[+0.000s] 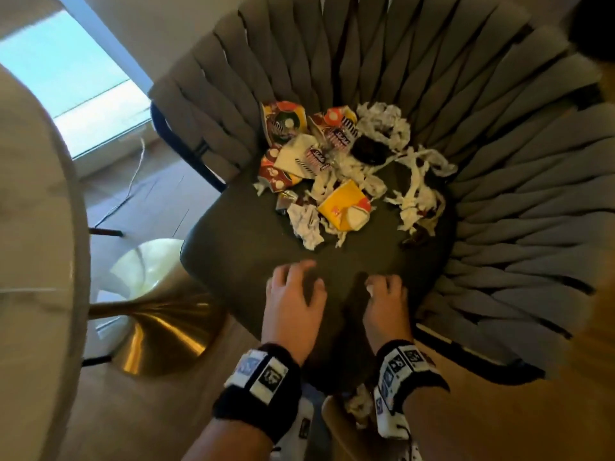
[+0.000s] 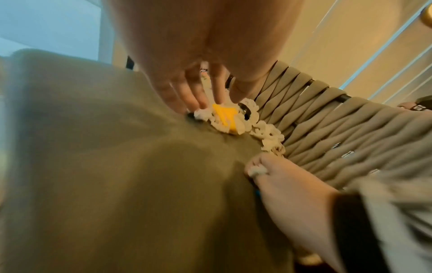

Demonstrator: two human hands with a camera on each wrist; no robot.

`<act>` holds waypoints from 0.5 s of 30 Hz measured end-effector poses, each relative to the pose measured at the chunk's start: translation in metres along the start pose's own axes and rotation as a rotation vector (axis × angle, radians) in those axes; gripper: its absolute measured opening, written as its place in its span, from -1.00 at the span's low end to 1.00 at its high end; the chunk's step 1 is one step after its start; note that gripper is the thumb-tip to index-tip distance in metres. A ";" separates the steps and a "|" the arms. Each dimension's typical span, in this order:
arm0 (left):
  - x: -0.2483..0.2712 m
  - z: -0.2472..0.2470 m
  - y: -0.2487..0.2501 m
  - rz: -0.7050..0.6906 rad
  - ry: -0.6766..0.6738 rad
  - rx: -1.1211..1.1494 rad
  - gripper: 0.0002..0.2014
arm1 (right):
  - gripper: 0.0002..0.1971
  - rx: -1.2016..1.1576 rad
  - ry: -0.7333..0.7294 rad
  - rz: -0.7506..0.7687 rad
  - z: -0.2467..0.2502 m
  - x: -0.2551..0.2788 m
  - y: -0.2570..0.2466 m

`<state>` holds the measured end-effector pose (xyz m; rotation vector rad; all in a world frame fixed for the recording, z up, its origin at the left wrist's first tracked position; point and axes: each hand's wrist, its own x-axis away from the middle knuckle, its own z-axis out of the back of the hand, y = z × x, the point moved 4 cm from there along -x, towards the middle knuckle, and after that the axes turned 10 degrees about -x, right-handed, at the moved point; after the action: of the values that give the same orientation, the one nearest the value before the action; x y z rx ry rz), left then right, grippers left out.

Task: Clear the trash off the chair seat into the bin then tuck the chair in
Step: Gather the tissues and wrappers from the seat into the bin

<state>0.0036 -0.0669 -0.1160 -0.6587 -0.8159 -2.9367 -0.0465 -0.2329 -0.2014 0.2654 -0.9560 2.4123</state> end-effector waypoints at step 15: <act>-0.164 -0.036 0.054 -0.024 -0.074 -0.559 -0.32 | -0.29 -0.002 0.273 -0.335 0.067 -0.161 -0.014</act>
<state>0.1458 -0.1456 -0.1834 -0.7800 0.0174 -3.1830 0.0960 -0.3349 -0.2028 0.0826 -0.7264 2.0752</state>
